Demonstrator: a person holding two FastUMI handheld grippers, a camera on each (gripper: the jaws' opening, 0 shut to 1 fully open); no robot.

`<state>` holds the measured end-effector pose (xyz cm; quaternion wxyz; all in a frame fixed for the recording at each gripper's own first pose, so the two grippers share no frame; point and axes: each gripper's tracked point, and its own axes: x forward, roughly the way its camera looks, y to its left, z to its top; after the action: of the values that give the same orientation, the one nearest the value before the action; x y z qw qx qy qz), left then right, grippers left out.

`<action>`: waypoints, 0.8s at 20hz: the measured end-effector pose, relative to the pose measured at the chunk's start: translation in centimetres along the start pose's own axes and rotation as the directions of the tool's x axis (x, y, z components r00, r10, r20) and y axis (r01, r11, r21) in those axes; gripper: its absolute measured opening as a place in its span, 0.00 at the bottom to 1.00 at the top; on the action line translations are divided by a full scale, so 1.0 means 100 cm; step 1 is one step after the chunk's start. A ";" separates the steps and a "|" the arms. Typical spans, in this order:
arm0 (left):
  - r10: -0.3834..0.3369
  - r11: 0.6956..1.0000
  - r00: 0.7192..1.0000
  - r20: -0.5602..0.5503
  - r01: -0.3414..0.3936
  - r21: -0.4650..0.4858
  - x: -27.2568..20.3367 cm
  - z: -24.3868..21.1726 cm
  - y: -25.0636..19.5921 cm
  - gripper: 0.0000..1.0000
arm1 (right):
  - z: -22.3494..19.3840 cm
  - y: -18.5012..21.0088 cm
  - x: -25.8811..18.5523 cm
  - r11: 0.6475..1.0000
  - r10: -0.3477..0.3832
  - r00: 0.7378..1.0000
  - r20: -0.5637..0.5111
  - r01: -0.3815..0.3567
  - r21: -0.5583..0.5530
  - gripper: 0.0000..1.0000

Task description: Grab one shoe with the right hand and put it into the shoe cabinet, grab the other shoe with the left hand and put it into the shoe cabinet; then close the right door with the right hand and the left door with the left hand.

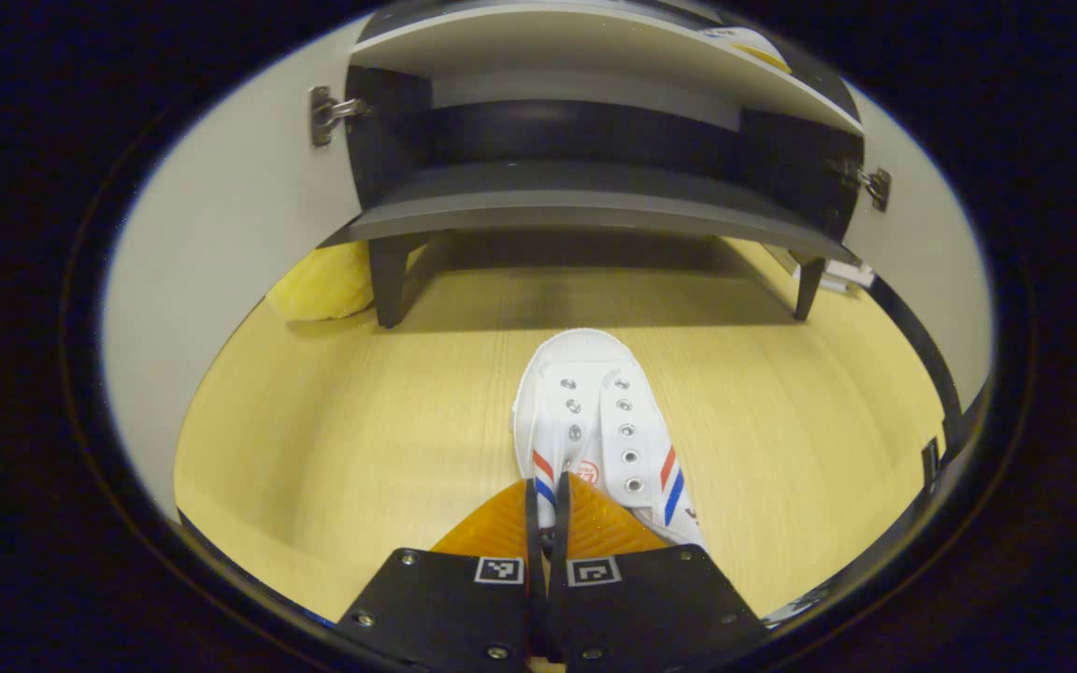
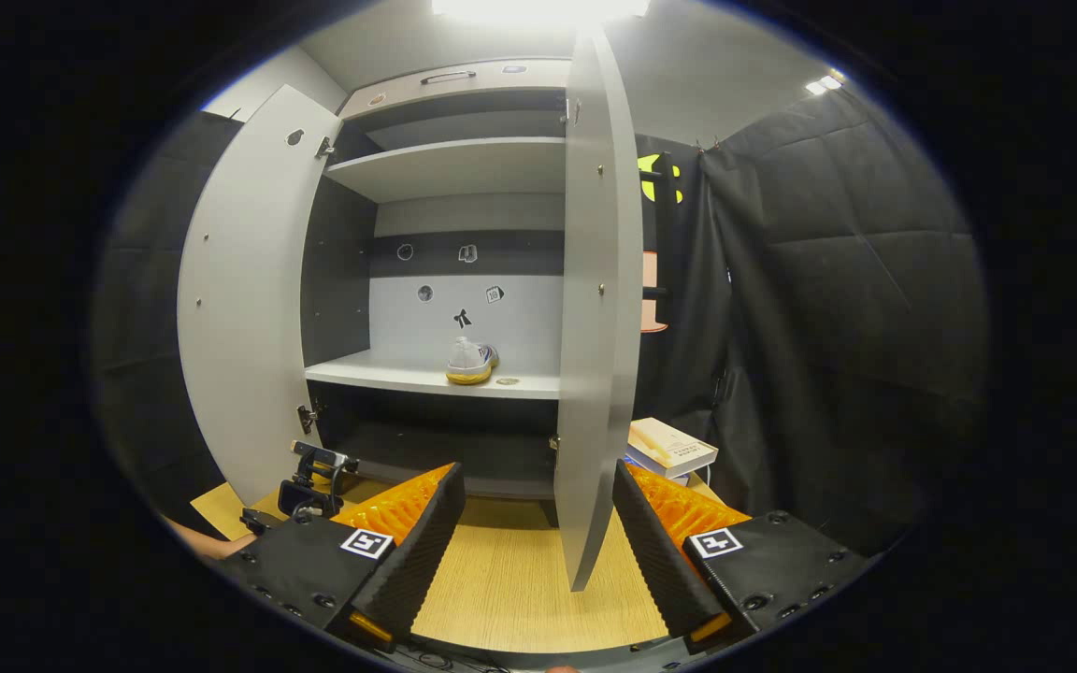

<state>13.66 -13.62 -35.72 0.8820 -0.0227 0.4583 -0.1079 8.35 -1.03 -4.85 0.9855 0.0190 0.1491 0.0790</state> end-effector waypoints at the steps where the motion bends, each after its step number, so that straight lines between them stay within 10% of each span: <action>1: -0.004 1.000 1.000 0.013 0.004 -0.005 0.000 0.003 0.001 0.02 | 0.000 -0.002 -0.002 1.000 -0.003 1.000 0.002 0.003 -0.001 0.99; 16: -0.046 0.999 0.942 0.333 0.047 0.007 -0.077 0.089 0.009 0.01 | 0.011 0.006 -0.004 1.000 0.030 0.999 0.033 -0.030 -0.007 0.99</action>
<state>16.80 -11.68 -24.51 0.9439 -0.0520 0.3021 -0.1229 8.19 -0.49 -3.62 0.9866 0.0192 0.1324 0.0939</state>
